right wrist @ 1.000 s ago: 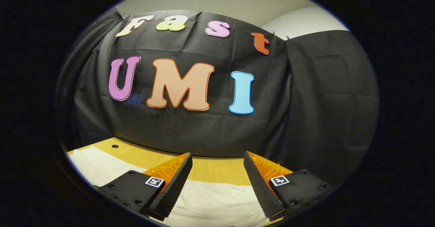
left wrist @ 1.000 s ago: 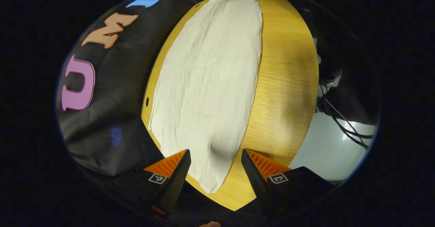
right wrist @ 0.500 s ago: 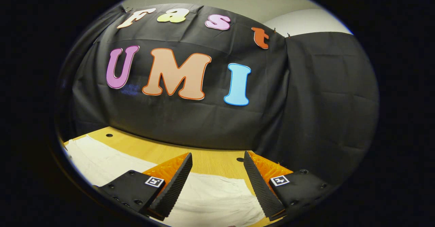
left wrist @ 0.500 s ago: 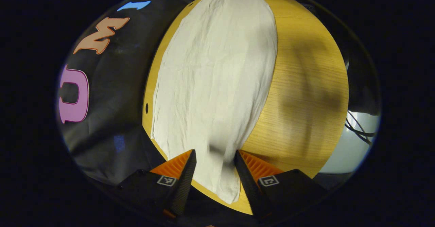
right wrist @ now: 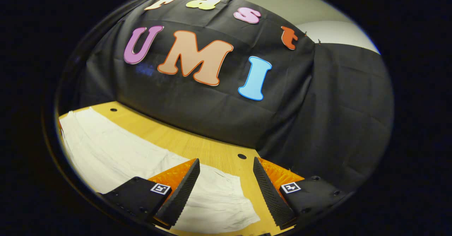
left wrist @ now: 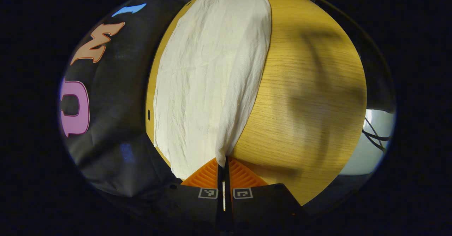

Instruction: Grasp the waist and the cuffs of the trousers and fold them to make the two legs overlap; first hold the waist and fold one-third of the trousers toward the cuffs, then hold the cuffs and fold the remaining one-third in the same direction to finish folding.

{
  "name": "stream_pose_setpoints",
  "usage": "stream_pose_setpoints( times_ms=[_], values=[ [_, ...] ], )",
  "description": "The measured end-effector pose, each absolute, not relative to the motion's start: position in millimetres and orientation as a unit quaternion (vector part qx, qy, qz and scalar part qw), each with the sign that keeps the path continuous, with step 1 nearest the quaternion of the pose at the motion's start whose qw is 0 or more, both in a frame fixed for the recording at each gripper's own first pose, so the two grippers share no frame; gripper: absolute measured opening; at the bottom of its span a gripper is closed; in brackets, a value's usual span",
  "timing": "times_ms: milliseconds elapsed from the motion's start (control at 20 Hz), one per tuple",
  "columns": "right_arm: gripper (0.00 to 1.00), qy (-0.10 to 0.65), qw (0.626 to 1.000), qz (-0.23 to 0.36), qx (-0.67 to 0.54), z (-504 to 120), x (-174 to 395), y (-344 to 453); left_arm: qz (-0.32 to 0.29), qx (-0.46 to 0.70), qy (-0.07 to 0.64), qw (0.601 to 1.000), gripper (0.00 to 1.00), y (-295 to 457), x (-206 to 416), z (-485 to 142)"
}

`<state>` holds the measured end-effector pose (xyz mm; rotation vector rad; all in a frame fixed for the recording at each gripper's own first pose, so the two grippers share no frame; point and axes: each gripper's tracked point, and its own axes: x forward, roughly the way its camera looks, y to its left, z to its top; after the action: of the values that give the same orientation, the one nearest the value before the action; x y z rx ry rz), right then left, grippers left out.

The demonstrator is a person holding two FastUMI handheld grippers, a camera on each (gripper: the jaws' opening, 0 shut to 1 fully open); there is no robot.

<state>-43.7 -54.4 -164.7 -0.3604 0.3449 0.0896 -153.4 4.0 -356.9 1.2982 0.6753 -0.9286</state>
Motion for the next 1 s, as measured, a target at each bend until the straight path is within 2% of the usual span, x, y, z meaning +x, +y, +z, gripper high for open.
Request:
stream_pose_setpoints(
  times_ms=[200,500,600,750,1000],
  values=[
    [0.98,0.2,0.937,0.088,-0.271,-193.7,-69.7,-67.8,-0.396,0.558,0.304,0.663,0.0,2.8,-154.1,-357.0],
    [0.97,0.26,0.879,0.164,-0.365,-251.0,-115.5,-84.4,-0.38,0.578,0.286,0.663,0.0,2.8,-152.5,-358.3],
    [0.96,0.275,0.853,0.192,-0.399,-269.0,-131.0,-89.0,-0.376,0.577,0.286,0.666,0.0,2.7,-152.4,-358.5],
    [0.99,0.288,0.811,0.229,-0.455,-291.7,-144.4,-98.9,-0.372,0.58,0.285,0.666,0.0,2.2,-152.4,-358.7],
    [0.97,0.3,0.75,0.296,-0.51,-318.6,-171.8,-100.6,-0.363,0.584,0.283,0.669,0.0,2.8,-152.2,-359.5]
  ],
)
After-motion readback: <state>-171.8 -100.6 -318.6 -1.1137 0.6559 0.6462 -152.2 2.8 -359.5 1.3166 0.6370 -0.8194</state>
